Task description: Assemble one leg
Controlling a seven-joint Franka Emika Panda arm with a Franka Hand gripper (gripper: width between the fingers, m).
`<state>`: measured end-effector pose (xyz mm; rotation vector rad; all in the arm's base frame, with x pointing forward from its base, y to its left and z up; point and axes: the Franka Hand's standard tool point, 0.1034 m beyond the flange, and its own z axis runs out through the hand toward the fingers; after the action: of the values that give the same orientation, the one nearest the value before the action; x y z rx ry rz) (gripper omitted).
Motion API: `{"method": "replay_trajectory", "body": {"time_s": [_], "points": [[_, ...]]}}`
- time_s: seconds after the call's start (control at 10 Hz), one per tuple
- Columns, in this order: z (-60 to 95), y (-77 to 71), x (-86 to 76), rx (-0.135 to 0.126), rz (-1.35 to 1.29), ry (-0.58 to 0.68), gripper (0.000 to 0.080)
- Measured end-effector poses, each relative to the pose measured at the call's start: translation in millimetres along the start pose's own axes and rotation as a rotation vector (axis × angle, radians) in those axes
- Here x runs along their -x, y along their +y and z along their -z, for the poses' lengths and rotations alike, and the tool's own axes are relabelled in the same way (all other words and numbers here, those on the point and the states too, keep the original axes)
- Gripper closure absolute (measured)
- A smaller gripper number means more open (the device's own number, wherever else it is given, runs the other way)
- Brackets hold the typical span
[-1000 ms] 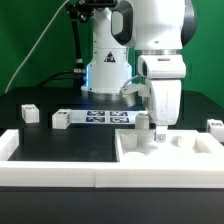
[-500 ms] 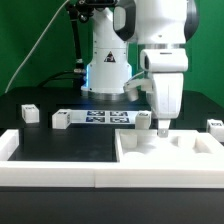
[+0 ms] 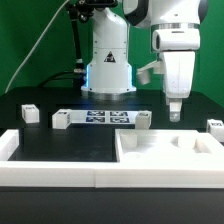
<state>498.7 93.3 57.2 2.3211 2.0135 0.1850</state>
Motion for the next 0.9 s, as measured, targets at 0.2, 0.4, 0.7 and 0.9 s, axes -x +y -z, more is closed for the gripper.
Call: {"method": "replay_trajectory", "body": {"time_s": [0.2,0.4,0.7,0.9], "points": [[-0.1,-0.2,-0.8,-0.003,-0.177,0.004,0.0150],[-0.2,-2.4,-8.1,0.007,-0.442,0.026,0.0150],[-2.0,-6.9,-28.9,-0.004,-0.770,0.053,0.0150],[-1.9,-6.7,-29.7,-0.010,-0.893,0.062,0.0150]]}}
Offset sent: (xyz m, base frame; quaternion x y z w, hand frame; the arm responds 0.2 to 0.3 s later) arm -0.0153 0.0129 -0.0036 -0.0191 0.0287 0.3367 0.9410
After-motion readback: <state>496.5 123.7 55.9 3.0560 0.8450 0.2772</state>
